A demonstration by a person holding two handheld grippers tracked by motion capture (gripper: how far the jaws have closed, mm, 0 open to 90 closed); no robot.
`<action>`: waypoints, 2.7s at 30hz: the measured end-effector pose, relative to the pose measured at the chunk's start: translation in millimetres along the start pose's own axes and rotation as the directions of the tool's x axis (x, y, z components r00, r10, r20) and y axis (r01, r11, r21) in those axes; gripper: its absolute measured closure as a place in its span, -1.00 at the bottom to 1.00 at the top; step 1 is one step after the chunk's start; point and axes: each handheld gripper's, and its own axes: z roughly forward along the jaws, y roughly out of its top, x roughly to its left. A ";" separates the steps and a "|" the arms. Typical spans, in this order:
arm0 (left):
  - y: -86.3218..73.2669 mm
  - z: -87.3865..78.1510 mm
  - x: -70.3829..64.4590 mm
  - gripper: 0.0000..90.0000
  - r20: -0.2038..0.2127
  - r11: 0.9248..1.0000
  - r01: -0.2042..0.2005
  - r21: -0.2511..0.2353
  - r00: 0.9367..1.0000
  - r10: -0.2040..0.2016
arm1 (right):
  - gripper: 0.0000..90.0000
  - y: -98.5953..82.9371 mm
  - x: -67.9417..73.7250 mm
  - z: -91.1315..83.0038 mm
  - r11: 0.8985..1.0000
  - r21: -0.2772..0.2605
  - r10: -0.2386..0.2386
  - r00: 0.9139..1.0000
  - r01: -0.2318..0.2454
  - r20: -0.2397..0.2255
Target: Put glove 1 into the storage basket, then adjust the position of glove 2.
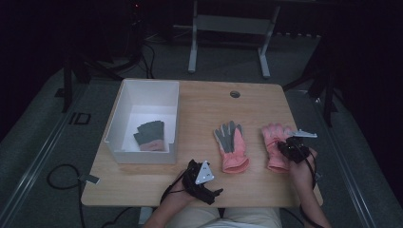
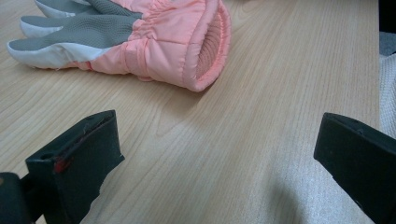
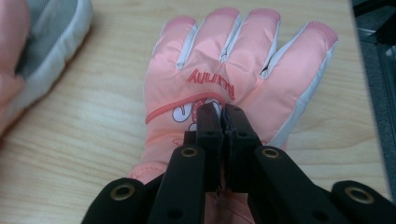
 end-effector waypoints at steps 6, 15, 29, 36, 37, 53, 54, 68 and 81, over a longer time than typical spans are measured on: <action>0.3 0.4 0.4 -0.99 -0.004 1.000 0.001 0.000 1.000 -0.001 | 0.94 17.2 1.1 -25.2 0.998 -0.060 -0.001 1.000 0.002 0.003; 2.3 2.1 1.1 -0.99 -0.005 1.000 -0.003 0.003 1.000 0.003 | 0.94 46.6 17.3 -56.8 0.990 -0.134 -0.043 0.999 0.041 -0.015; 2.1 1.9 1.7 -1.00 0.004 1.000 0.009 -0.007 1.000 -0.009 | 0.94 79.1 82.7 -75.8 0.977 -0.182 -0.123 0.990 0.109 -0.070; 2.4 1.5 2.0 -1.00 0.005 1.000 0.013 -0.016 1.000 -0.013 | 0.94 84.0 113.5 -70.6 0.977 -0.168 -0.150 0.982 0.130 -0.117; 2.2 1.8 2.1 -1.00 0.002 1.000 0.014 -0.015 1.000 -0.013 | 0.94 84.3 116.9 -70.1 0.977 -0.171 -0.150 0.981 0.127 -0.127; 2.3 1.7 1.2 -1.00 0.004 1.000 0.006 -0.010 1.000 -0.006 | 0.94 67.9 157.5 -38.8 0.990 -0.084 -0.124 0.979 0.112 -0.163; 2.0 1.8 1.1 -1.00 0.003 1.000 0.006 -0.009 1.000 -0.006 | 0.94 66.2 158.4 -37.0 0.991 -0.077 -0.123 0.980 0.112 -0.157; 1.9 2.3 1.6 -0.99 -0.003 1.000 -0.005 0.000 1.000 0.005 | 0.93 47.9 158.3 -3.4 0.994 0.002 -0.104 0.988 0.105 -0.116; 4.4 -5.7 8.5 -0.99 -0.081 1.000 0.014 -0.010 0.997 -0.014 | 0.80 42.3 160.7 16.4 0.993 0.032 -0.110 0.979 0.117 -0.170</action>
